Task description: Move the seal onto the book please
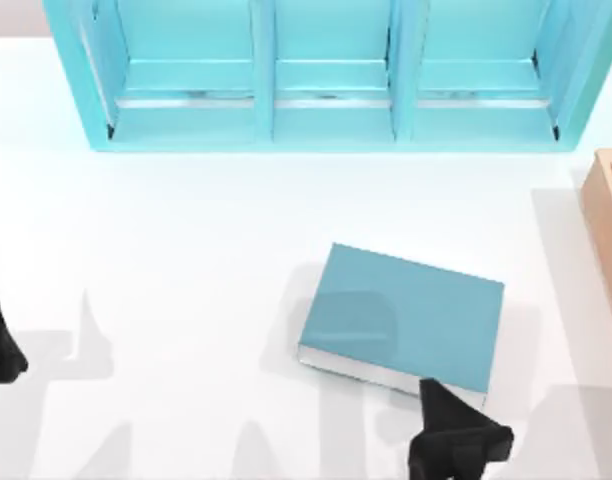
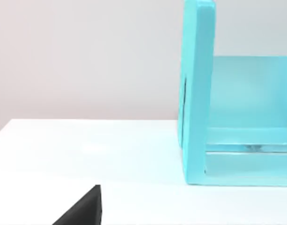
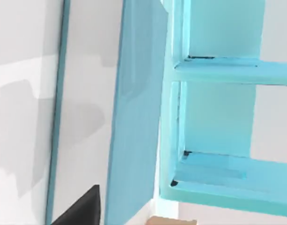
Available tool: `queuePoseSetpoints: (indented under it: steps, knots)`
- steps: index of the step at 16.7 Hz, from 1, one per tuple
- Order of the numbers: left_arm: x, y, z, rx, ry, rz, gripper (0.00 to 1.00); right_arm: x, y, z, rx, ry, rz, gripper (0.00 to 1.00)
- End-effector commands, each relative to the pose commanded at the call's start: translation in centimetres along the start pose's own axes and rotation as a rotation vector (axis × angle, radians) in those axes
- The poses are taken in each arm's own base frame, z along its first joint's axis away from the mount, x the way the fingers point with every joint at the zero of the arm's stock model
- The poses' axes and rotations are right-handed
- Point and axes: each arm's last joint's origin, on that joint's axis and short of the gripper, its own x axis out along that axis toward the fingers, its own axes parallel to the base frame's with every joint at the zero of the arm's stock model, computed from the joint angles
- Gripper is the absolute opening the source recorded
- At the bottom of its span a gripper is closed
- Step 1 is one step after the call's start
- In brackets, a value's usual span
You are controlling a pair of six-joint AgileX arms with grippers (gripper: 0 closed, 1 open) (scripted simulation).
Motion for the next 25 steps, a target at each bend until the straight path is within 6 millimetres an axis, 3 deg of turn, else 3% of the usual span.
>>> queuePoseSetpoints:
  steps: [3,6,9,12,15,18,20,22,25]
  knots:
    - [0.0,0.0,0.0,0.000,0.000,0.000,1.00,1.2,-0.9,1.0,0.030,0.026,0.050,1.00]
    - [0.0,0.0,0.0,0.000,0.000,0.000,1.00,4.6,-2.9,2.5,0.095,0.091,0.164,1.00]
    - [0.0,0.0,0.0,0.000,0.000,0.000,1.00,10.0,-6.2,3.0,0.202,0.186,0.299,1.00]
    - [0.0,0.0,0.0,0.000,0.000,0.000,1.00,16.8,-10.8,0.5,0.362,0.314,0.420,1.00]
    - [0.0,0.0,0.0,0.000,0.000,0.000,1.00,22.7,-15.7,-5.4,0.561,0.452,0.506,1.00]
    - [0.0,0.0,0.0,0.000,0.000,0.000,1.00,26.3,-19.6,-15.0,0.788,0.636,0.582,1.00]
    - [0.0,0.0,0.0,0.000,0.000,0.000,1.00,26.7,-20.8,-22.1,0.945,0.775,0.649,1.00]
    - [0.0,0.0,0.0,0.000,0.000,0.000,1.00,25.8,-21.0,-27.9,1.095,0.900,0.734,1.00]
    - [0.0,0.0,0.0,0.000,0.000,0.000,1.00,23.7,-20.4,-33.5,1.288,1.031,0.859,1.00]
